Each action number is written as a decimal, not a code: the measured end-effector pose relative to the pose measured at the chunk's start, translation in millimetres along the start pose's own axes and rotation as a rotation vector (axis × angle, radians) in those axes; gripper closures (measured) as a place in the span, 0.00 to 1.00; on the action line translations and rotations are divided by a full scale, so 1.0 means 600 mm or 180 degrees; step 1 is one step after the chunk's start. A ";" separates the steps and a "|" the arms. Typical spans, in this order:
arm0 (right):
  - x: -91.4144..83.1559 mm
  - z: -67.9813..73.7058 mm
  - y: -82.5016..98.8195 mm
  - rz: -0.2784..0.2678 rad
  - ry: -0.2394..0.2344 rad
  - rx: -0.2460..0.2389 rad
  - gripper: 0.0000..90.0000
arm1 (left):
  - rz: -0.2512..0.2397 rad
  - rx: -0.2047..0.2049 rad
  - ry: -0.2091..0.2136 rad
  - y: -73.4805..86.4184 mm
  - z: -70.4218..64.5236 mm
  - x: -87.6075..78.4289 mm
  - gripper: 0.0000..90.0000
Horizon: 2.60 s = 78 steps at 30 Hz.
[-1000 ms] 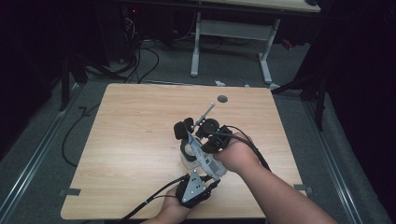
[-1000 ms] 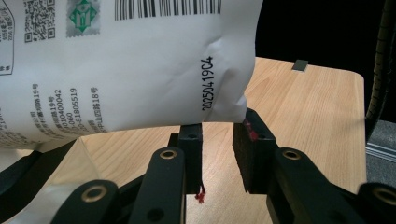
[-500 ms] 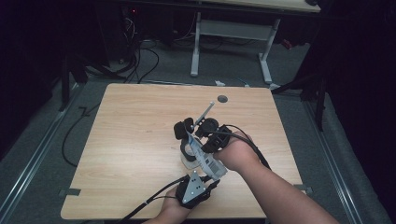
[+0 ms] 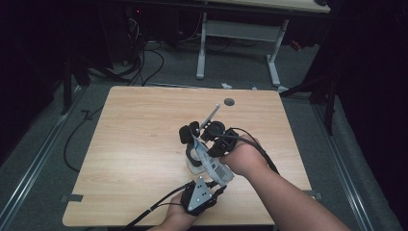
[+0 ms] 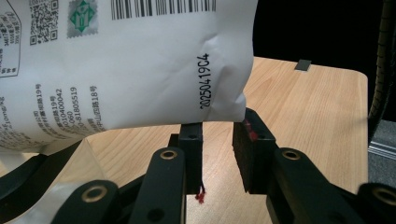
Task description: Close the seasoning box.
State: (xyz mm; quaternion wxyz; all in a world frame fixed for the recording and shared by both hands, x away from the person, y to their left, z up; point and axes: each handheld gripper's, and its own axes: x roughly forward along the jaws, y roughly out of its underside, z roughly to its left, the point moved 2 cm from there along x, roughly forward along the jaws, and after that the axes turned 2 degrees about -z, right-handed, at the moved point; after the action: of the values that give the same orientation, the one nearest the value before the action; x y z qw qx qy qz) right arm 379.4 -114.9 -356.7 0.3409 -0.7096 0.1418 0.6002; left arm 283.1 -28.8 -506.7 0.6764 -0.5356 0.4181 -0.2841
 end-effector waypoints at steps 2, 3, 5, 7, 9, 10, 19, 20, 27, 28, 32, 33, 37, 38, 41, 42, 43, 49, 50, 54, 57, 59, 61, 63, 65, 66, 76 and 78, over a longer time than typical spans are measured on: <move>0.000 0.000 -0.001 0.0007 0.0007 -0.0011 1.00 | -0.0002 0.0005 -0.0006 0.000 -0.001 -0.001 0.82; 0.001 0.000 -0.001 0.0001 0.0003 -0.0021 1.00 | 0.0000 0.0006 -0.0010 0.000 -0.001 -0.001 0.82; 0.001 0.000 -0.001 0.0004 0.0000 -0.0020 1.00 | 0.0003 0.0006 -0.0012 0.000 -0.001 -0.001 0.82; 0.002 0.000 -0.002 0.0005 0.0002 -0.0028 1.00 | 0.0003 0.0007 -0.0015 0.000 -0.001 -0.001 0.82; 0.002 -0.001 -0.002 0.0003 0.0011 -0.0024 1.00 | 0.0003 0.0011 -0.0017 -0.001 -0.001 -0.001 0.82; 0.002 -0.001 -0.002 -0.0004 0.0007 -0.0019 1.00 | 0.0001 0.0019 -0.0019 -0.001 -0.001 -0.001 0.82; 0.008 -0.001 -0.003 -0.0008 0.0030 -0.0017 1.00 | -0.0118 0.0044 -0.0040 -0.010 0.000 -0.003 0.89; 0.010 -0.001 -0.001 0.0014 0.0032 -0.0030 1.00 | -0.0132 0.0031 -0.0033 -0.012 0.001 -0.004 0.89; 0.013 -0.004 0.002 0.0002 0.0063 0.0067 1.00 | -0.0082 0.0012 -0.0012 -0.005 0.005 -0.005 0.86; 0.012 -0.005 0.004 -0.0006 0.0053 0.0096 1.00 | -0.0082 -0.0006 0.0003 -0.003 0.005 -0.005 0.86; 0.009 -0.007 0.014 -0.0009 0.0066 0.0137 1.00 | -0.0077 -0.0009 0.0020 -0.002 0.004 -0.004 0.85; 0.008 -0.009 0.016 -0.0005 0.0072 0.0140 1.00 | -0.0077 -0.0008 0.0025 -0.002 0.003 -0.004 0.84; 0.003 -0.011 0.019 0.0005 0.0096 0.0166 1.00 | -0.0035 -0.0010 0.0046 0.004 0.001 -0.002 0.79; 0.003 -0.012 0.019 -0.0001 0.0093 0.0168 1.00 | -0.0018 -0.0012 0.0047 0.006 0.001 -0.001 0.77; 0.001 -0.012 0.018 -0.0006 0.0088 0.0161 1.00 | 0.0045 -0.0059 0.0094 0.013 0.002 0.004 0.69; 0.001 -0.012 0.018 -0.0007 0.0090 0.0144 1.00 | 0.0074 -0.0084 0.0116 0.016 0.003 0.006 0.66; 0.002 -0.012 0.018 -0.0004 0.0087 0.0152 1.00 | 0.0122 -0.0111 0.0137 0.019 0.004 0.008 0.63; 0.003 -0.010 0.017 -0.0002 0.0080 0.0138 1.00 | 0.0261 -0.0363 0.0187 0.030 0.018 0.023 0.48; 0.003 -0.009 0.017 0.0000 0.0072 0.0161 1.00 | 0.0293 -0.0421 0.0204 0.031 0.021 0.028 0.46; 0.002 -0.008 0.017 0.0003 0.0090 0.0170 1.00 | 0.0363 -0.0624 0.0265 0.034 0.030 0.048 0.40; 0.002 -0.008 0.018 0.0004 0.0086 0.0169 1.00 | 0.0351 -0.0602 0.0269 0.032 0.031 0.058 0.40; 0.003 -0.007 0.018 0.0003 0.0087 0.0170 1.00 | 0.0303 -0.0566 0.0287 0.027 0.029 0.060 0.40; 0.004 -0.007 0.017 -0.0002 0.0074 0.0158 1.00 | 0.0224 -0.0518 0.0267 0.020 0.026 0.059 0.42; 0.006 -0.007 0.017 -0.0009 0.0057 0.0145 1.00 | 0.0186 -0.0582 0.0246 0.016 0.028 0.059 0.43; 0.008 -0.005 0.016 0.0015 0.0068 0.0150 1.00 | 0.0153 -0.0602 0.0242 0.012 0.030 0.057 0.46; 0.008 -0.004 0.016 0.0020 0.0075 0.0150 1.00 | 0.0124 -0.0590 0.0218 0.010 0.030 0.055 0.49; 0.007 -0.005 0.013 0.0019 0.0104 0.0106 1.00 | 0.0065 -0.0588 0.0159 0.000 0.027 0.048 0.57; 0.006 -0.006 0.013 0.0022 0.0097 0.0100 1.00 | 0.0059 -0.0564 0.0150 -0.002 0.025 0.046 0.57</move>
State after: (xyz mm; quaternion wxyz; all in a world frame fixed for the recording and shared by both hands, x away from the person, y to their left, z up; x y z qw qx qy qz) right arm 378.2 -122.0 -362.3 0.3478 -0.7127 0.1588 0.5881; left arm 309.8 -44.8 -511.9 0.6190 -0.5826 0.4624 -0.2522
